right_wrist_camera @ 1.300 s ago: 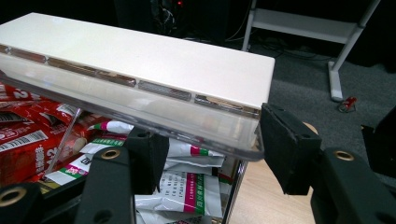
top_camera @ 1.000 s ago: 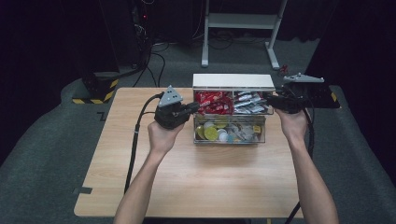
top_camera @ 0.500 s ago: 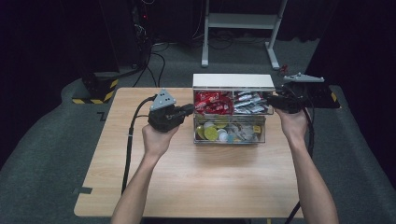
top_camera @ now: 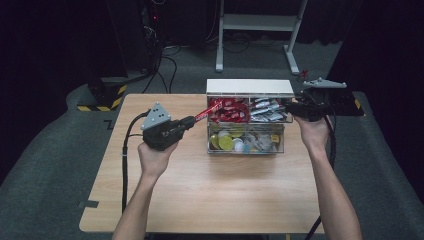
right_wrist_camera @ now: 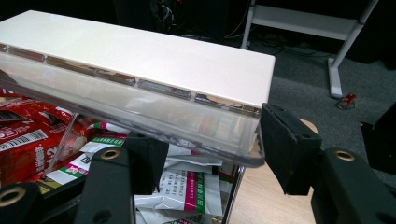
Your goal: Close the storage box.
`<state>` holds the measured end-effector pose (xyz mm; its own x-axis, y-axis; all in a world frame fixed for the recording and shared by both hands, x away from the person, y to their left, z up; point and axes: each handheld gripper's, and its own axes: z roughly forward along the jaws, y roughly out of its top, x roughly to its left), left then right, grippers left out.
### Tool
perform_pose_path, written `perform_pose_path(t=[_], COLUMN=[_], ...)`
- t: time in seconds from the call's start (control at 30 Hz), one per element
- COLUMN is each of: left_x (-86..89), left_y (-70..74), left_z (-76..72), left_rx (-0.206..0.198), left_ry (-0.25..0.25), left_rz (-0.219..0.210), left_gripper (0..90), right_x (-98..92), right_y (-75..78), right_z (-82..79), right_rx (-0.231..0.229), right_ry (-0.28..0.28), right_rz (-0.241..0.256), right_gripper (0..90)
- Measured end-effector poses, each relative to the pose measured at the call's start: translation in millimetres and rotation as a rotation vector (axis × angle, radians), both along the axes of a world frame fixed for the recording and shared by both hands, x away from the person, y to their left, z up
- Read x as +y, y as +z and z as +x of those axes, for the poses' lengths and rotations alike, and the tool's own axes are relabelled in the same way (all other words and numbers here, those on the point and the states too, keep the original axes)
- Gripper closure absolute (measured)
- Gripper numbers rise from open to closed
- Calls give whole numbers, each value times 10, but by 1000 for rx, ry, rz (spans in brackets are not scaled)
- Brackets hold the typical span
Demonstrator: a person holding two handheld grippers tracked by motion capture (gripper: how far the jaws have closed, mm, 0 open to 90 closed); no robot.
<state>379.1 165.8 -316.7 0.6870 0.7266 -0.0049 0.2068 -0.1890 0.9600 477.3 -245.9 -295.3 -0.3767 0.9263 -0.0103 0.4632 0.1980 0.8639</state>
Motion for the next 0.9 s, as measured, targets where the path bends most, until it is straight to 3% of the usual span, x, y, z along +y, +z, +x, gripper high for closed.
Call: perform_pose_path(t=[0.2, 0.63, 0.9], left_x=[136, 350, 478], left_y=[-18, -101, -150], left_z=[-95, -154, -209], left_rx=[-11, -5, 0], left_ry=[24, 51, 89], left_rz=[-12, -44, -30], left_gripper=[862, 863, 862], right_x=[2, 5, -27], right_y=[2, 0, 8], right_z=[3, 5, 8], right_rx=[6, 9, 18], right_ry=[-1, -4, 4], right_rz=[0, -6, 2], right_gripper=[437, 447, 471])
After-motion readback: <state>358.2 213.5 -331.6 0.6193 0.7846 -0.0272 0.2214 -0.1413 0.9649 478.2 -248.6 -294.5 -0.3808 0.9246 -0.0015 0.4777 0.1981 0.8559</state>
